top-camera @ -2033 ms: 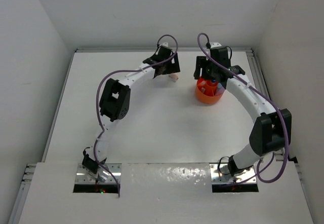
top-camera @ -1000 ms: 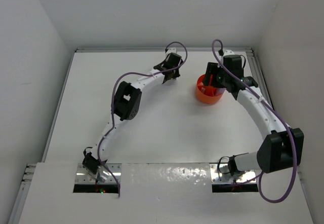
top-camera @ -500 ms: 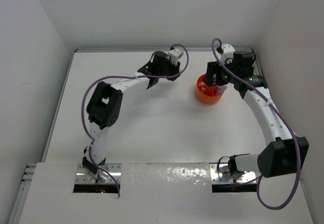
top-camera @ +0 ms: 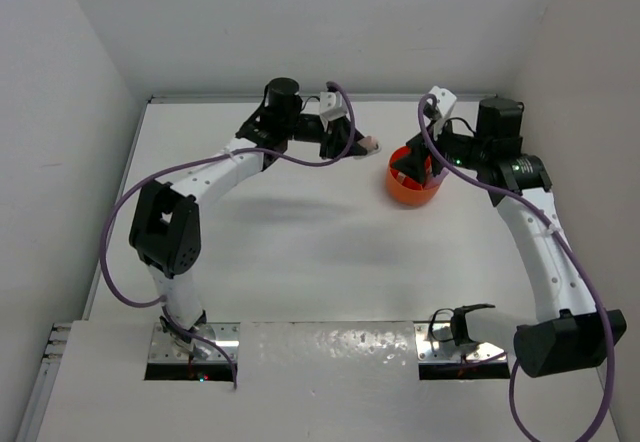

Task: Sort the stationery into containers
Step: Place the stapler in the storage box.

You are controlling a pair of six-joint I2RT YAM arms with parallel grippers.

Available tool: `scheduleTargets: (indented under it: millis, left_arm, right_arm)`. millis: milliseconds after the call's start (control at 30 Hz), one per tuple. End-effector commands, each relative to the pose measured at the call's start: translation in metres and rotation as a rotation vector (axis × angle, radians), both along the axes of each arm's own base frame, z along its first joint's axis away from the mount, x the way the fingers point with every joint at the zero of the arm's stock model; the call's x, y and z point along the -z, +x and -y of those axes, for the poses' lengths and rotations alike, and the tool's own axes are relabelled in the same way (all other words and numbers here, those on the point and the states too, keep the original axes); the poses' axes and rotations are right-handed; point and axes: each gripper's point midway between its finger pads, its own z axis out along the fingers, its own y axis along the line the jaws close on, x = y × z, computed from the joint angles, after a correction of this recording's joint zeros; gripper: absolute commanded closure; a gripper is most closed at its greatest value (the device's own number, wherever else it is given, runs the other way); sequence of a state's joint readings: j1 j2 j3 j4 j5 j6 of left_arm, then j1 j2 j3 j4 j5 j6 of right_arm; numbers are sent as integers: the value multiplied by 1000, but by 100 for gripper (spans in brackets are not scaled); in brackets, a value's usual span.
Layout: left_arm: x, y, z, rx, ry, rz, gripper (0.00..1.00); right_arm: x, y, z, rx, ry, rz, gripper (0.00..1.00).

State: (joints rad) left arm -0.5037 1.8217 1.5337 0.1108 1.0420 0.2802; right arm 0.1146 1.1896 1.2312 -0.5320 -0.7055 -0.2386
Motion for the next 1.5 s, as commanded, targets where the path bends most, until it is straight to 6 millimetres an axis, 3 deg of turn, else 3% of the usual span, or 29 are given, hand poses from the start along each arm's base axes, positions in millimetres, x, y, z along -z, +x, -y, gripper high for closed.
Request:
scheduleTargets:
  millis: [0, 133, 433, 567, 1033, 1267, 1467]
  left_arm:
    - [-8, -38, -2, 176, -28, 25, 100]
    - [-11, -45, -3, 224, -37, 27, 100]
    - [-21, -53, 1, 303, -50, 21, 100]
    - [-26, -61, 4, 324, -53, 19, 100]
    - [-35, -61, 4, 327, -71, 33, 100]
    - [-38, -59, 6, 333, -80, 20, 100]
    - [-35, -60, 8, 347, -77, 2, 100]
  right_arm:
    - [-24, -7, -19, -140, 53, 84, 39]
    - [-19, -3, -22, -167, 29, 95, 46]
    - [-5, -7, -38, -242, -15, 62, 43]
    - [-3, -4, -42, -253, -25, 54, 47]
    - [7, 4, -53, -261, -49, 51, 63]
    - [13, 8, -59, -263, -56, 34, 64]
    - [4, 11, -58, -240, -51, 50, 89]
